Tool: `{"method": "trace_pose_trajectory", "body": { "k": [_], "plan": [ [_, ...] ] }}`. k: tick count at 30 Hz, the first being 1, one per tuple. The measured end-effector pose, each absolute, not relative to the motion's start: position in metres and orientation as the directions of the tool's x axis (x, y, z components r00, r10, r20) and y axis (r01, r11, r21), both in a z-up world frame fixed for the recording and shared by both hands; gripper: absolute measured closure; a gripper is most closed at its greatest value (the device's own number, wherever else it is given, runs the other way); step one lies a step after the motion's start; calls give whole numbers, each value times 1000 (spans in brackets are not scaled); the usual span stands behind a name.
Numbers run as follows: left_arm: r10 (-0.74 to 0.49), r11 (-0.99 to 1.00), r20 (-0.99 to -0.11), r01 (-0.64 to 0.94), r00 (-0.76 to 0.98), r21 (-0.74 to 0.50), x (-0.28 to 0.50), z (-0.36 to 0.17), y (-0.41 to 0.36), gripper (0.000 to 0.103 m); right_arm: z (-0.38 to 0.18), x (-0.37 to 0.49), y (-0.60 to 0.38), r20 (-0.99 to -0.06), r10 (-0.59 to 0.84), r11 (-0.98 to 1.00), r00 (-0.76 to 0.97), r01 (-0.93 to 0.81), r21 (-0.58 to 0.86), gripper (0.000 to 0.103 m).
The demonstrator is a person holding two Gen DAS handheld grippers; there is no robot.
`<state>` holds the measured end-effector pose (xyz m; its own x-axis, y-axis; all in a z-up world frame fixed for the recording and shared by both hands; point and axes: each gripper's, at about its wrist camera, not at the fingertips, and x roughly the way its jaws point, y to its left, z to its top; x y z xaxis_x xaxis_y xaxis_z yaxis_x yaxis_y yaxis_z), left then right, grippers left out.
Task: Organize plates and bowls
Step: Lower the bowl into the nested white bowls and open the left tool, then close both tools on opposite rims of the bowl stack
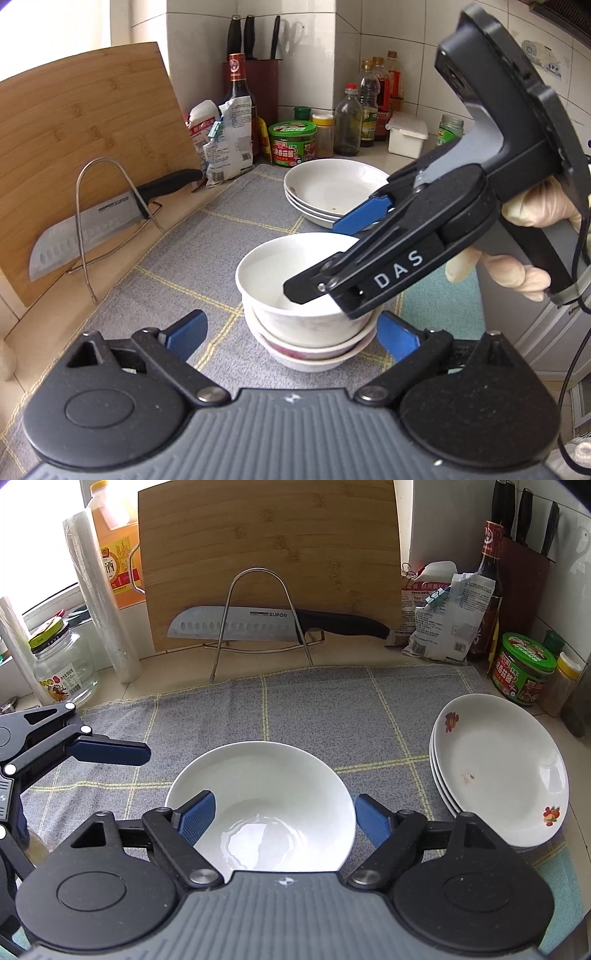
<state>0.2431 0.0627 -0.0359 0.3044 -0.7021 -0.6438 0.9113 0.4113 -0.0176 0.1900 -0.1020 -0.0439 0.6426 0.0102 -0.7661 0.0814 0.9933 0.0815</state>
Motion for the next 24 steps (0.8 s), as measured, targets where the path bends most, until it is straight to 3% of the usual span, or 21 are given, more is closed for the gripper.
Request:
{"method": "trace_pose_trajectory", "body": {
  "k": [8,13,18,24],
  "plan": [
    [-682,512,-651,853,332,-102,248,-38,96,5,-59,165,-91,-723,-55,986,688,150,67,12],
    [-655,548,-664,832,360,-90,248,-43,107,5,-61,158,-88,-711,-83,986,698,160,42,11],
    [-647,544,-670,836,363,-72,243,-49,110,4,-41,144,-90,-667,-72,988,742,143,53,0],
    [-625,536,-704,841,337,-73,234,-68,105,3,-30,127,-97,-678,-23,997,735,70,42,0]
  ]
}}
